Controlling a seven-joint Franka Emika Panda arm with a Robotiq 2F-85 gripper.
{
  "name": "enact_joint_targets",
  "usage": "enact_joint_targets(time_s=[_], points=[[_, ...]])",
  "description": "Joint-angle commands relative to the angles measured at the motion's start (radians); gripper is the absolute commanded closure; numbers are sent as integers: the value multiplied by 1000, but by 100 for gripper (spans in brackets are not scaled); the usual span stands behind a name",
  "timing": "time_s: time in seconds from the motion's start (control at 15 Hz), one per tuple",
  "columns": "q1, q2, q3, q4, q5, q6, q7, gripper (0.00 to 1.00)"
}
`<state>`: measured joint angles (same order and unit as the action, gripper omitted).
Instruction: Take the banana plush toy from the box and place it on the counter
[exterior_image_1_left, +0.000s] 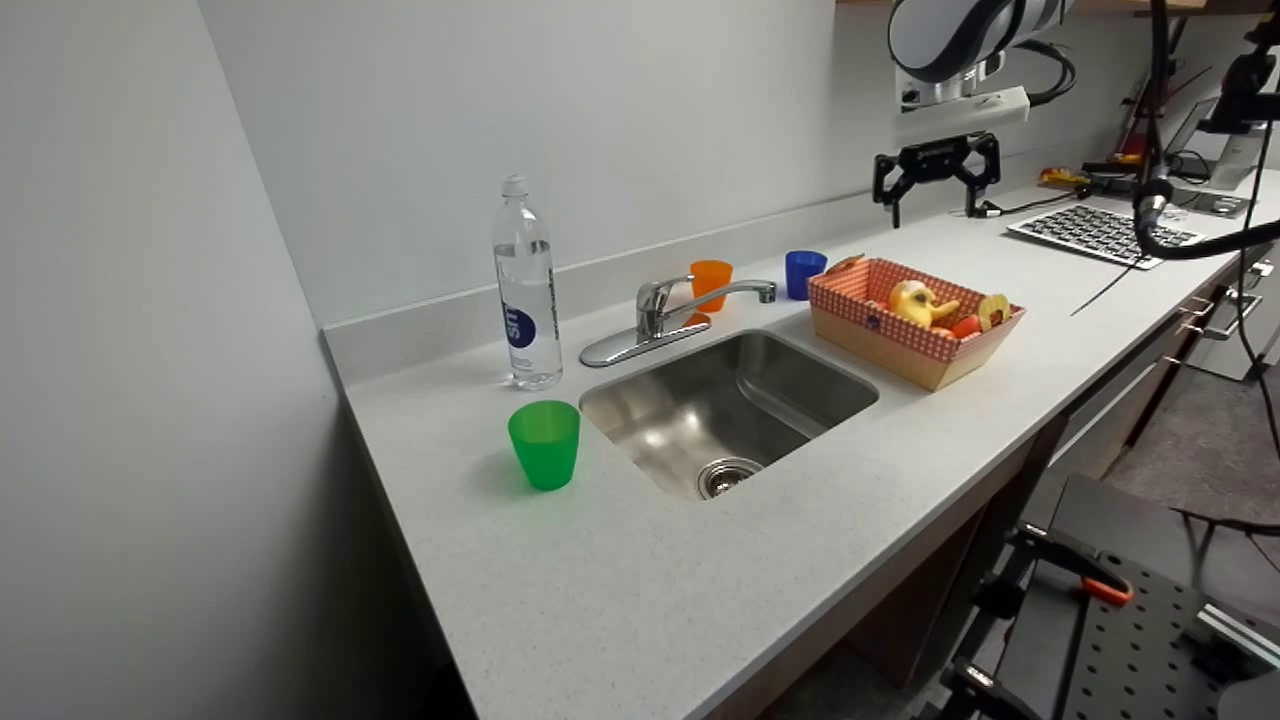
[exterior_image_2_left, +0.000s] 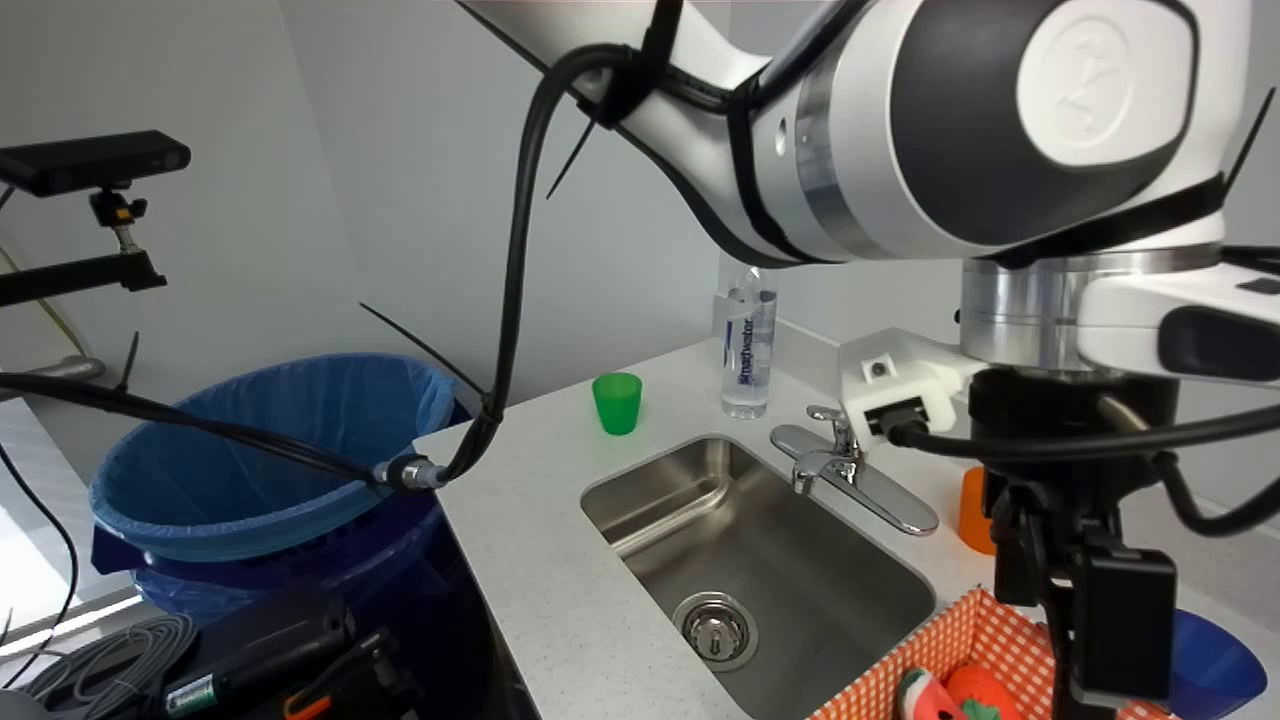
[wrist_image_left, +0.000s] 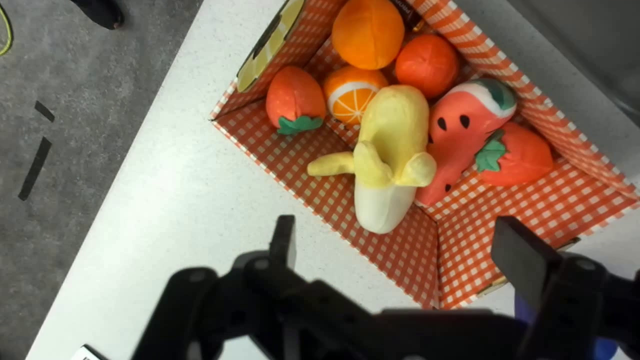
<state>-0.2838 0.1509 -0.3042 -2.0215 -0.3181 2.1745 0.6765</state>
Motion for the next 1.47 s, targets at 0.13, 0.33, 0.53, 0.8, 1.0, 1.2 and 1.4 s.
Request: enact_joint_targets(time_s=[0.13,0.33,0.53,0.8,1.0,1.2,1.4], points=[[-2,78,-37,56,27,16,31,0],[-1,118,-42,66,39,16,13,0],[4,150,-42,62,39,26,6,0],[15,145,-49,42,27,9,8,0],[16,148,-49,41,27,9,8,0],[16,148,-49,41,27,9,8,0],[16,148,-49,41,27,9,8,0]])
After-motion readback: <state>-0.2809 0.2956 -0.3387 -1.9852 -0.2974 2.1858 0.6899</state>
